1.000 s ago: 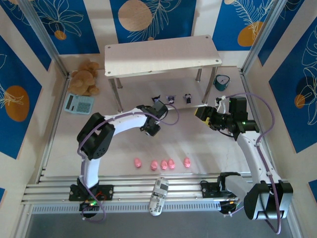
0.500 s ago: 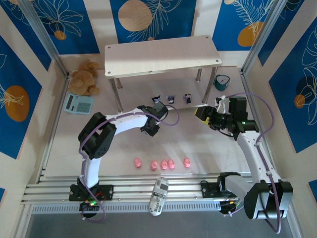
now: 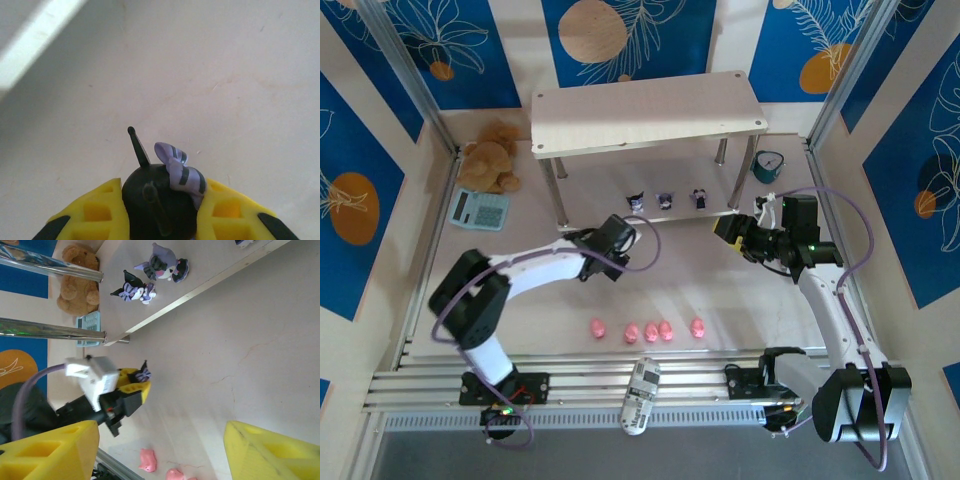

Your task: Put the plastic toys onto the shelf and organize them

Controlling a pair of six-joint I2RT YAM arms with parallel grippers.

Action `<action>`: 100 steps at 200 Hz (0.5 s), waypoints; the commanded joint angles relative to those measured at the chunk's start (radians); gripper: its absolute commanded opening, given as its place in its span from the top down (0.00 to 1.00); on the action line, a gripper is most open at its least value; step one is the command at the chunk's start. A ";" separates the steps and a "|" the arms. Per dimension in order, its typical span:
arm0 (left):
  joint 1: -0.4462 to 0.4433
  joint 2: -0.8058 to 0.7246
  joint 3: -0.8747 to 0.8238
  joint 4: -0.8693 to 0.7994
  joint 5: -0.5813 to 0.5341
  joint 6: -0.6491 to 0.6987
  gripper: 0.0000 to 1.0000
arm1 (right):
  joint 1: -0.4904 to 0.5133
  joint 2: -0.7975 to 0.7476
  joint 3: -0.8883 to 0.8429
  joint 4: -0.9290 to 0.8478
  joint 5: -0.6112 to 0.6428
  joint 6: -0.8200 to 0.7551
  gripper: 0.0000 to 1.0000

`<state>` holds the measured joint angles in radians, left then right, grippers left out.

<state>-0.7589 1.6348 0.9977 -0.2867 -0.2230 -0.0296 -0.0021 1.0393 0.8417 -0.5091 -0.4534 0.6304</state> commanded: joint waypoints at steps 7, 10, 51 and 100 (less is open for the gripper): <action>0.091 -0.177 -0.165 0.297 0.142 -0.056 0.85 | 0.008 0.008 0.026 -0.013 -0.019 -0.003 0.33; 0.105 -0.188 -0.175 0.310 0.161 -0.063 0.85 | 0.008 0.008 0.025 -0.013 -0.016 -0.003 0.33; 0.193 -0.270 -0.314 0.574 0.288 -0.029 0.86 | 0.038 0.017 0.030 -0.004 0.009 0.009 0.33; 0.243 -0.207 -0.341 0.855 0.419 0.010 0.85 | 0.075 0.041 0.049 -0.011 0.040 0.010 0.33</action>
<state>-0.5423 1.3979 0.6727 0.3153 0.0895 -0.0555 0.0563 1.0710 0.8482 -0.5098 -0.4290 0.6346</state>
